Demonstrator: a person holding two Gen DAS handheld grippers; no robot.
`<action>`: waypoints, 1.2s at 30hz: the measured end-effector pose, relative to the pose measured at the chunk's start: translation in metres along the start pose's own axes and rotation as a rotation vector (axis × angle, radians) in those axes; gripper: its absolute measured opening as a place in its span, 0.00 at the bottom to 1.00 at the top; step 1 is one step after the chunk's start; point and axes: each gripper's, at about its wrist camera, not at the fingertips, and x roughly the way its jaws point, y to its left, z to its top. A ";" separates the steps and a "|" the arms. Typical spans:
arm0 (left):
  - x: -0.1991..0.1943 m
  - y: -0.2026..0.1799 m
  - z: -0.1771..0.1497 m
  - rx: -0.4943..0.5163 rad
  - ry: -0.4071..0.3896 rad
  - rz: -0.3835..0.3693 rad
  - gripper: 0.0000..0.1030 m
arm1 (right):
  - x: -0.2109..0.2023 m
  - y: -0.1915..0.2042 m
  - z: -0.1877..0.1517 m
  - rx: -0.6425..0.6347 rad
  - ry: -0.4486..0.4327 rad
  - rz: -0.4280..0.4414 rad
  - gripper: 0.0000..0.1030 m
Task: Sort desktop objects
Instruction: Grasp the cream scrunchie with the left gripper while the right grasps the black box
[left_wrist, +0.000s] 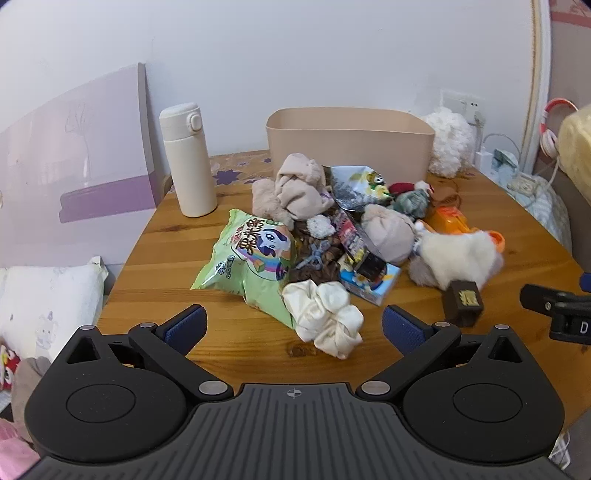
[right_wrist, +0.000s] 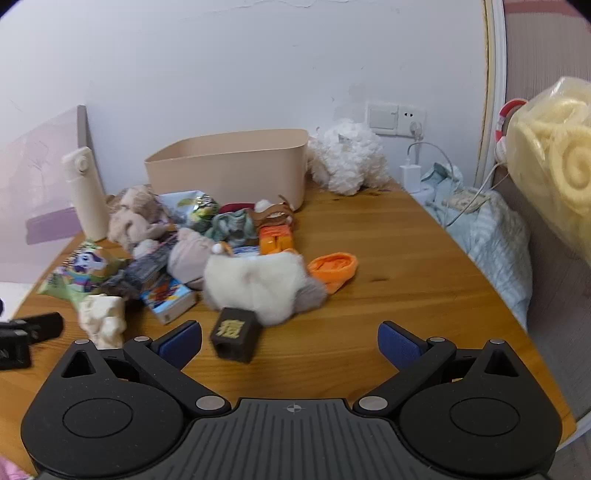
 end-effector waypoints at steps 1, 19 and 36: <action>0.004 0.002 0.001 -0.005 0.005 -0.004 1.00 | 0.004 0.000 0.002 -0.004 0.003 -0.009 1.00; 0.084 0.001 -0.003 -0.039 0.136 -0.068 1.00 | 0.073 0.025 0.001 -0.032 0.114 0.072 0.98; 0.108 -0.006 -0.007 -0.079 0.108 -0.041 0.55 | 0.105 0.044 -0.002 -0.109 0.149 0.078 0.62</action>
